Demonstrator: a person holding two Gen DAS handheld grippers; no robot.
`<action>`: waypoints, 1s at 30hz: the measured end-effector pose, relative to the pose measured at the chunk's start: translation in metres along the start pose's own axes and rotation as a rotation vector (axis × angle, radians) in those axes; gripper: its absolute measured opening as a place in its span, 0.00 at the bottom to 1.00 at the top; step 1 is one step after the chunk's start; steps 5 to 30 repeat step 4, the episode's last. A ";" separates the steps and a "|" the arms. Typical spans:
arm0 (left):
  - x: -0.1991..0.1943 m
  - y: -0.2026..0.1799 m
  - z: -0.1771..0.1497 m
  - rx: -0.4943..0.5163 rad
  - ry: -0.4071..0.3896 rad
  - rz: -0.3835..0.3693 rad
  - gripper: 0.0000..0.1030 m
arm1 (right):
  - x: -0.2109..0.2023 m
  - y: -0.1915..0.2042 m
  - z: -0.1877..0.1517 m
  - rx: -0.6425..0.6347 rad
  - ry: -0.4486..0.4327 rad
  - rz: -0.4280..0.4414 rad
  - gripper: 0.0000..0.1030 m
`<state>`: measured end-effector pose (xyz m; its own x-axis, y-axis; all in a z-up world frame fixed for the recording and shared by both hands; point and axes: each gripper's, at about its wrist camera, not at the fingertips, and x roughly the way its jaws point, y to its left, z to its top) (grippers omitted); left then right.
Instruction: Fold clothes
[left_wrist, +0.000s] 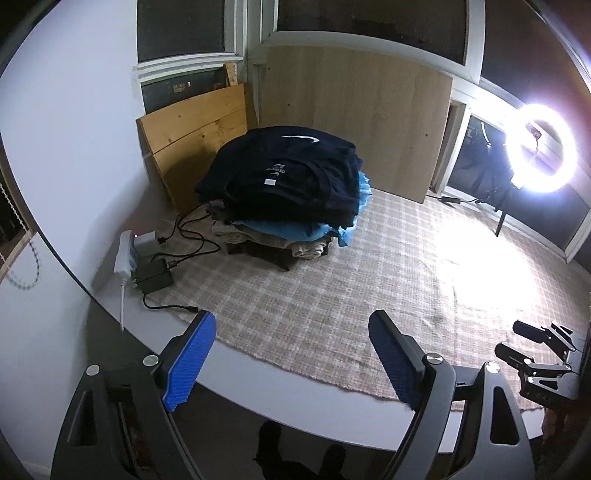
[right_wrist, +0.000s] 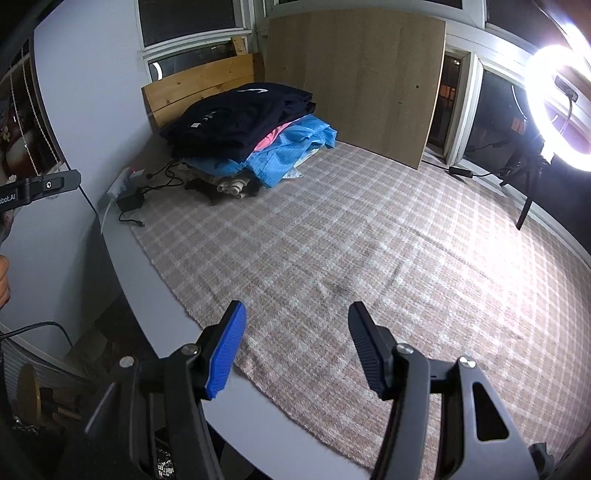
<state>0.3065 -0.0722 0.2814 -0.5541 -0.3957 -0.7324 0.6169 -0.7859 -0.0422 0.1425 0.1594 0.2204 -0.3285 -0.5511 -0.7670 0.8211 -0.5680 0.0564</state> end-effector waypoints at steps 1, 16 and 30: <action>-0.002 0.001 -0.001 -0.003 -0.008 -0.005 0.82 | 0.000 0.000 0.000 0.001 0.000 0.000 0.55; -0.008 0.002 -0.001 -0.002 -0.042 0.002 0.81 | 0.001 0.000 -0.001 -0.001 0.002 0.001 0.55; -0.008 0.002 -0.001 -0.002 -0.042 0.002 0.81 | 0.001 0.000 -0.001 -0.001 0.002 0.001 0.55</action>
